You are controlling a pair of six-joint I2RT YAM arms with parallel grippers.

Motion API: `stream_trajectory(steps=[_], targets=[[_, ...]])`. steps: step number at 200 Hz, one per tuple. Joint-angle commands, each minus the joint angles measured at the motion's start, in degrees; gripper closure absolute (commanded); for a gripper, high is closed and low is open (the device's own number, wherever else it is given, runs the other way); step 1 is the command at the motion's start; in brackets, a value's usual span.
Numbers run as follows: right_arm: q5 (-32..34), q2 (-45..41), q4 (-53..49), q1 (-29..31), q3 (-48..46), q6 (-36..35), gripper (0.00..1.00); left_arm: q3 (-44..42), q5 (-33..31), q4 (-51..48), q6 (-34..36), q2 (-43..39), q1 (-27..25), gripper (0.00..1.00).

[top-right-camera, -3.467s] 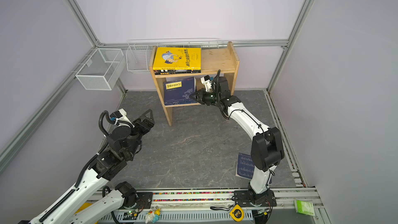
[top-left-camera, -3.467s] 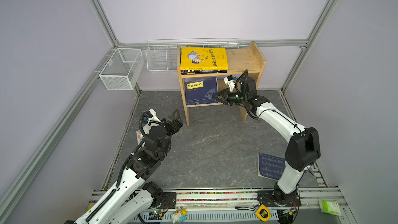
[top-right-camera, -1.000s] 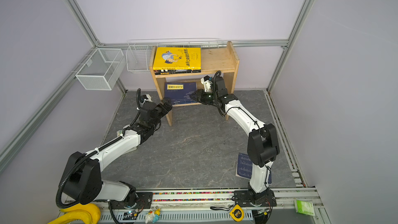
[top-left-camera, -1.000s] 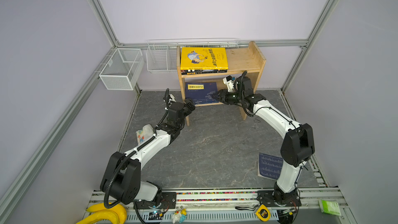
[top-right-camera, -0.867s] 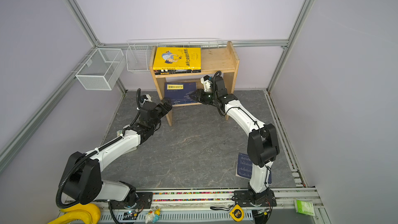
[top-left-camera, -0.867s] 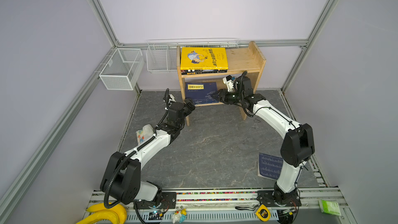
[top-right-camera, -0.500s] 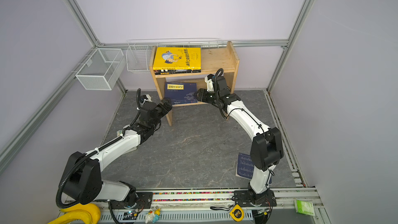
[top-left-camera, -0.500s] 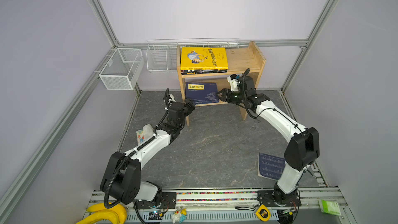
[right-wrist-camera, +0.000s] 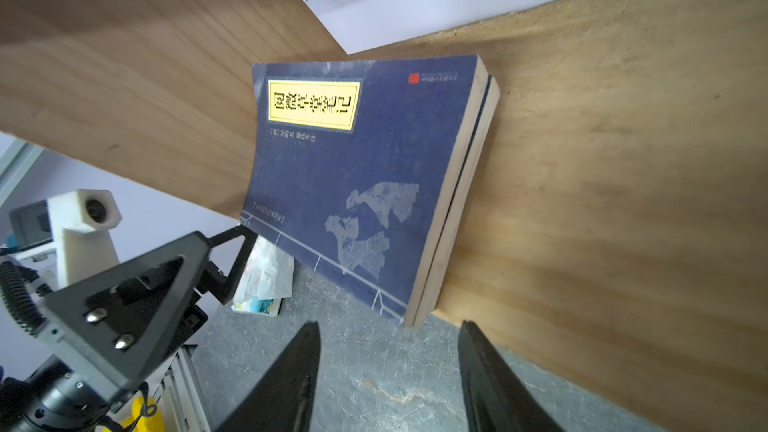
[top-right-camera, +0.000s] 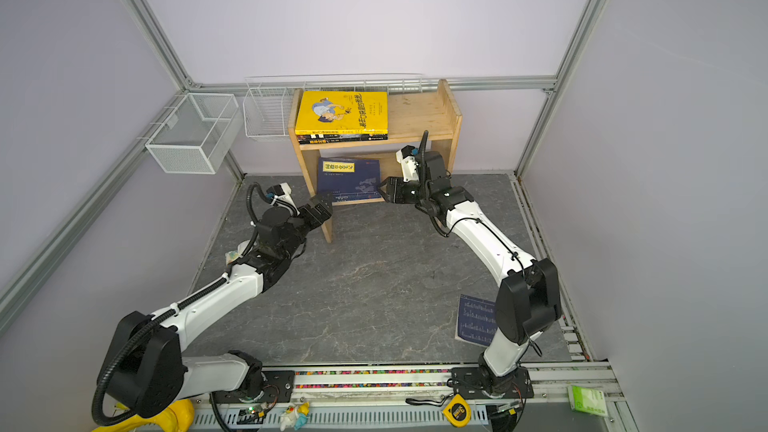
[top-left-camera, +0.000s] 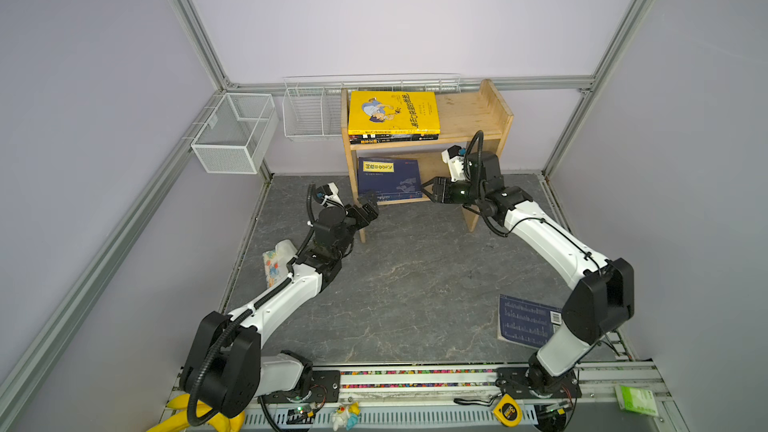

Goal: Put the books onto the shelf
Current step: 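Release the book and lower both grippers toward the barcode blue book on the floor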

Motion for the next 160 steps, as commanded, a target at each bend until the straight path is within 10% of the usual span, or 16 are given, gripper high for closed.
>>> stream_trajectory(steps=[1,87,160], targets=[[-1.1,-4.3,0.8,-0.2,-4.0,-3.1,0.39,-2.1,6.3,6.4,2.7,-4.2,0.2,0.0],[31.3,-21.5,-14.2,-5.7,-26.2,3.8,0.0,-10.7,15.2,-5.2,1.3,-15.0,-3.2,0.0],[34.9,-31.8,-19.5,-27.4,-46.4,13.3,0.11,-8.7,13.5,-3.6,2.4,-3.6,-18.8,0.0]])
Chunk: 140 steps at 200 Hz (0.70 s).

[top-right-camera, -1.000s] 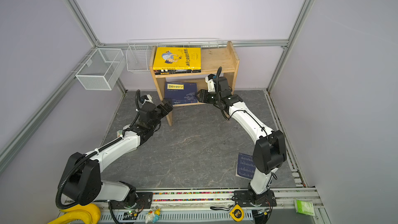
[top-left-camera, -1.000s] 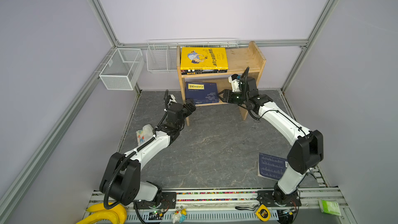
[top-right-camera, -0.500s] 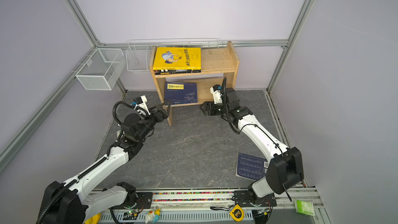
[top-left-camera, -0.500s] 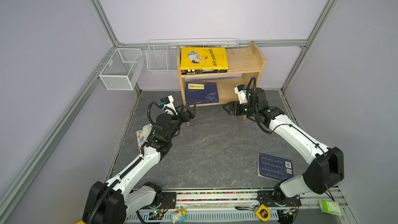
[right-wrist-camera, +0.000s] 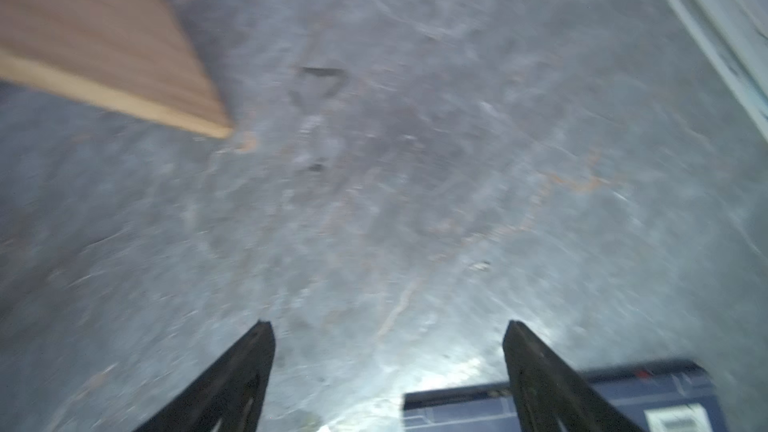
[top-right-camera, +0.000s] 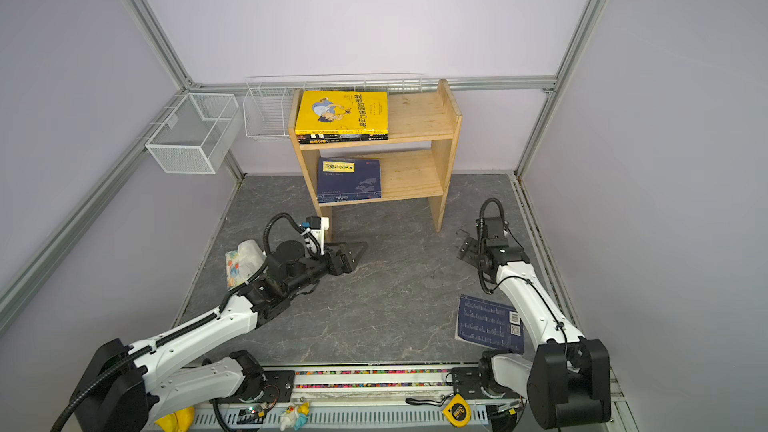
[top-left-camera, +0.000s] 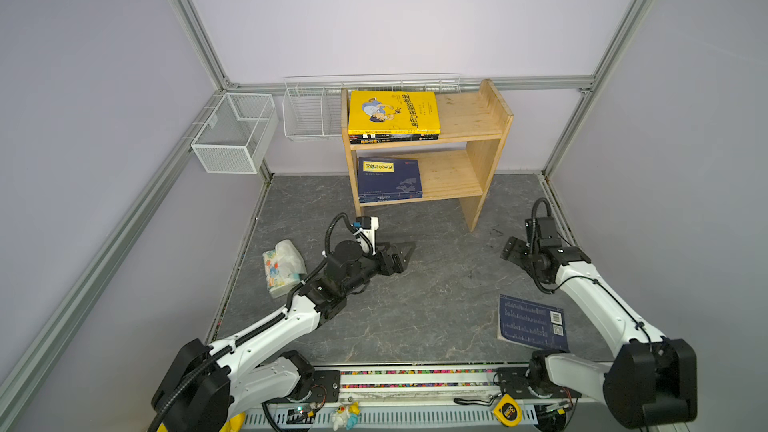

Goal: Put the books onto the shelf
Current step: 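Release the book and lower both grippers toward the barcode blue book on the floor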

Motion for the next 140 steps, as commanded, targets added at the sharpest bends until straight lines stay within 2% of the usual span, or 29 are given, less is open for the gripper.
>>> stream_trajectory(steps=[1,24,55,78,100,140], targets=[[2.1,-4.0,-2.7,-5.0,-5.0,2.9,0.11,1.2,0.1,3.4,-0.6,4.6,-2.2,0.0],[-1.6,-6.5,-2.0,-13.1,-9.9,1.6,0.11,2.5,0.6,6.3,-1.6,9.6,-4.5,0.0],[-8.4,-5.3,-1.4,-24.5,-14.5,0.7,0.11,4.9,1.4,6.6,-1.4,13.5,-5.9,0.0],[-10.6,-6.2,-0.4,-27.6,-16.8,1.3,0.11,6.2,1.8,6.2,-1.2,15.0,-6.2,0.0],[-8.8,-6.9,-1.8,-28.4,-16.8,2.1,0.11,8.6,3.3,4.5,0.0,17.2,-7.1,0.0],[-7.3,-7.9,-4.1,-32.2,-16.0,1.2,0.11,19.4,7.8,-4.1,5.4,27.4,-12.1,0.0]])
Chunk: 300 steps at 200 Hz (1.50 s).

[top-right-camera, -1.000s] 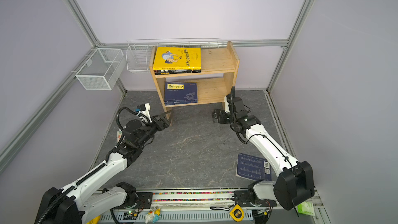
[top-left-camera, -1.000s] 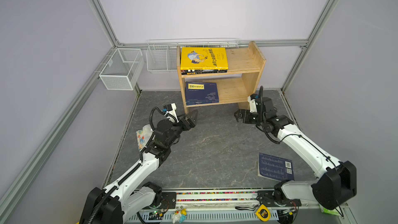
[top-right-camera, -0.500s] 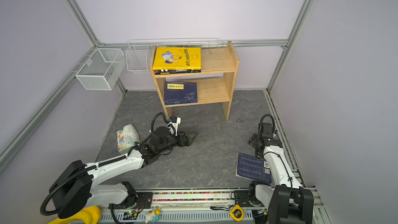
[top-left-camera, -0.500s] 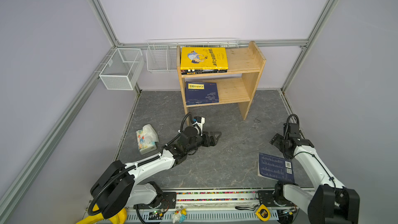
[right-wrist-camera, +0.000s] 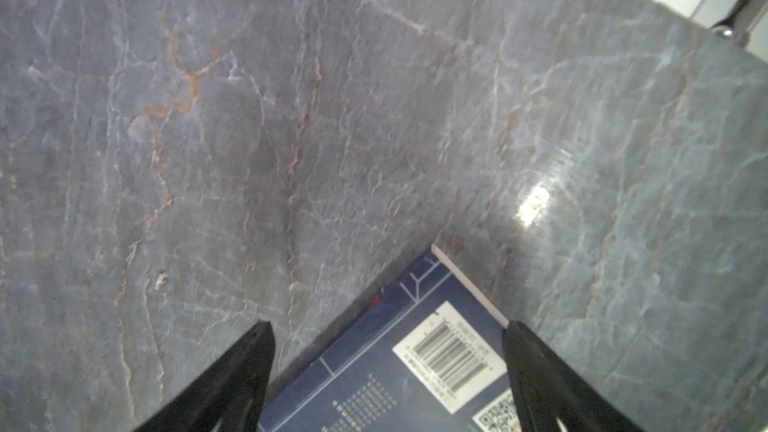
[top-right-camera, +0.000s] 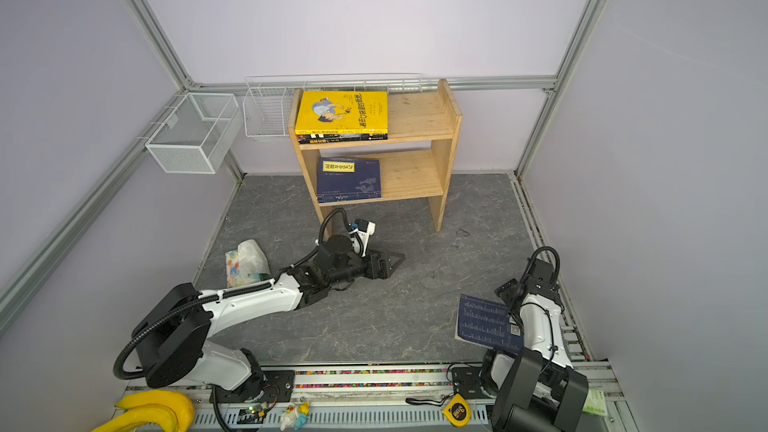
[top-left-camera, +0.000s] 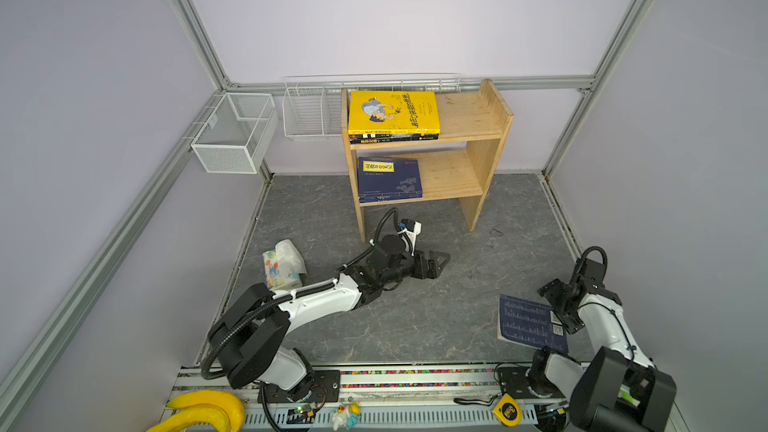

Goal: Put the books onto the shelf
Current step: 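Release the book and lower both grippers toward the barcode blue book on the floor, then push the barcode blue book's edges with both grippers to slide it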

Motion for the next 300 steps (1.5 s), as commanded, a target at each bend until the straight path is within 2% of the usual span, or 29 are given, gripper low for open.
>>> stream_trajectory(steps=[1,53,93,139,177,193,223,262,300], targets=[[0.5,-1.0,-2.4,-2.3,-0.1,0.0,0.11,6.3,4.2,-5.4,4.3,5.7,-3.2,0.0],[-7.4,1.6,-0.3,-7.3,-3.4,0.2,0.11,23.4,1.5,-18.6,7.7,20.3,-11.2,0.0],[-11.4,2.0,-0.5,-7.7,-4.0,0.9,0.11,33.2,2.6,-27.5,9.5,28.6,-12.1,0.0],[-16.7,-2.6,0.8,-6.0,-8.2,4.0,0.11,41.3,4.4,-36.1,14.6,35.1,-14.5,0.03],[-15.2,-10.1,0.0,1.3,-11.0,10.8,0.11,44.2,8.0,-39.8,15.0,37.8,-14.8,0.05],[-14.2,-12.2,-1.0,2.6,-11.4,11.9,0.11,46.0,10.5,-44.7,14.9,39.1,-14.9,0.08],[-13.1,-13.8,-2.7,2.7,-11.1,10.4,0.11,40.3,16.7,-41.0,11.5,37.3,-15.6,0.09],[-16.8,-14.2,-0.7,4.4,-13.3,10.3,0.09,39.6,16.7,-40.0,9.1,37.8,-15.6,0.1],[-16.0,-15.6,1.5,13.1,-13.5,14.7,0.07,40.9,14.8,-39.5,7.5,38.6,-13.5,0.1]])
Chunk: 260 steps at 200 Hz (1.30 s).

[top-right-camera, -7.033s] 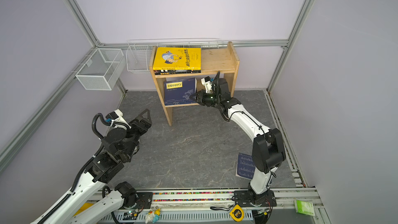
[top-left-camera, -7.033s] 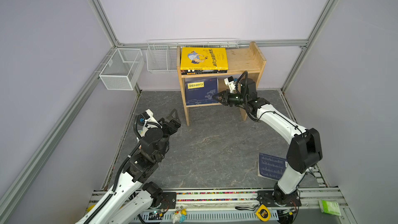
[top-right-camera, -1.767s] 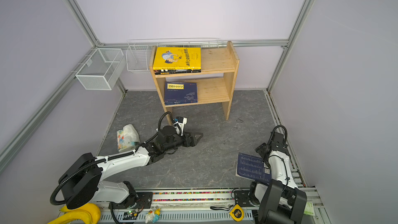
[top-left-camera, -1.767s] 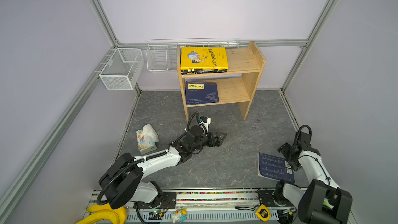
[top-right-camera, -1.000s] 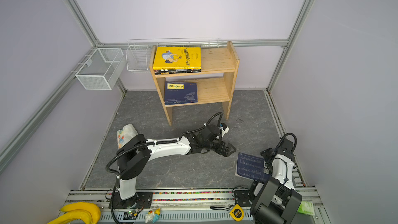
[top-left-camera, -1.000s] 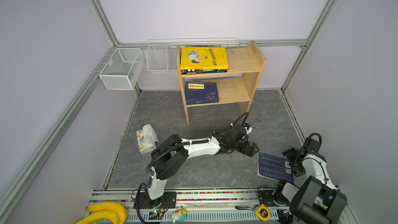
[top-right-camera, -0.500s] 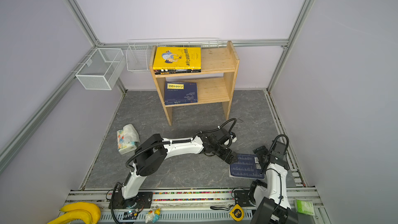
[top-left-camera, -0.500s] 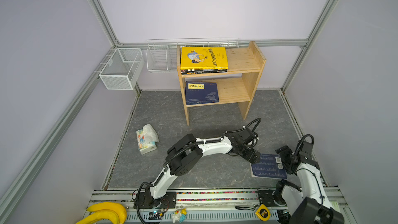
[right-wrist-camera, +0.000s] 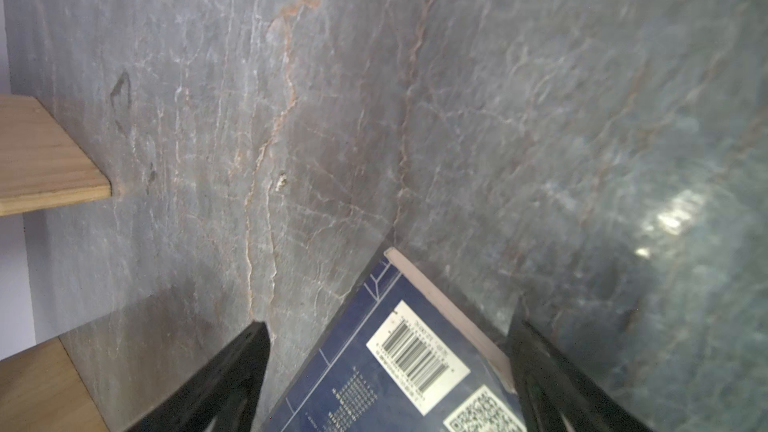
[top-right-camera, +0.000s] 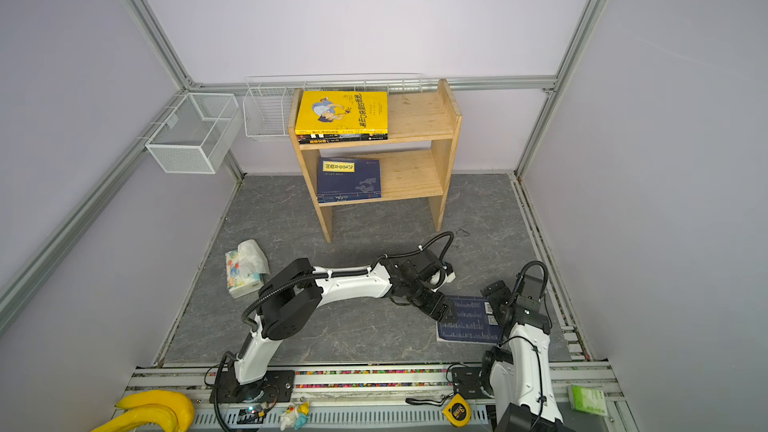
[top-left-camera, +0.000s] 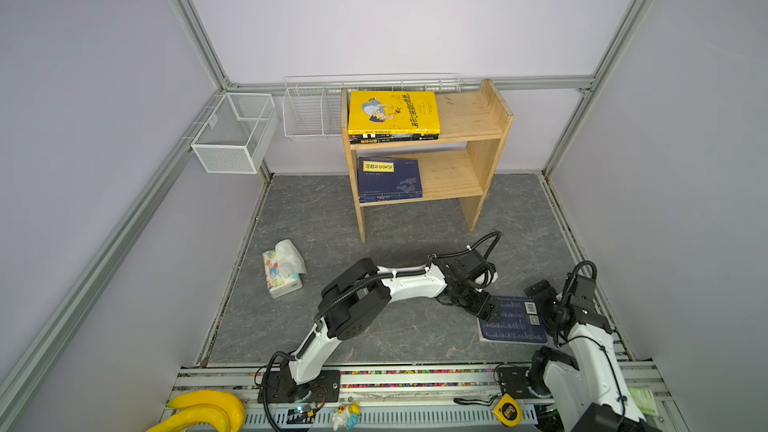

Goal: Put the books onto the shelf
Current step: 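Push the barcode blue book's edges with both grippers to slide it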

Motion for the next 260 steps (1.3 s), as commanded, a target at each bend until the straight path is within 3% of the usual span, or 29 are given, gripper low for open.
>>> stream_trajectory(steps=[1,59,93,126,153,173,205,260], targets=[[-3.9,0.5,-4.4,5.7,-3.0,5.6,0.07,0.1,-0.6,-0.7,-1.9,1.9,1.3,0.1],[2.3,6.6,3.0,23.9,-1.0,16.4,0.07,-10.6,-0.7,11.8,-8.8,-4.1,8.0,0.1],[9.1,14.0,5.9,38.0,3.9,20.2,0.06,-15.7,-9.3,12.5,-9.2,-10.3,8.9,0.1],[13.5,23.3,6.3,45.5,11.3,19.8,0.07,-19.3,-17.5,9.4,-9.8,-13.8,9.1,0.1],[14.9,28.2,6.5,47.3,15.4,16.5,0.08,-22.4,-25.5,6.3,-11.8,-16.7,9.2,0.1],[15.1,29.9,5.2,47.2,18.5,10.0,0.08,-25.0,-28.1,5.9,-14.4,-18.0,9.3,0.1],[12.9,31.0,1.9,47.1,21.2,-0.5,0.08,-26.7,-25.3,8.1,-17.7,-15.7,9.5,0.12],[8.1,34.8,1.9,45.5,18.9,-8.3,0.0,-23.7,-22.1,7.9,-17.2,-12.9,10.0,0.2]])
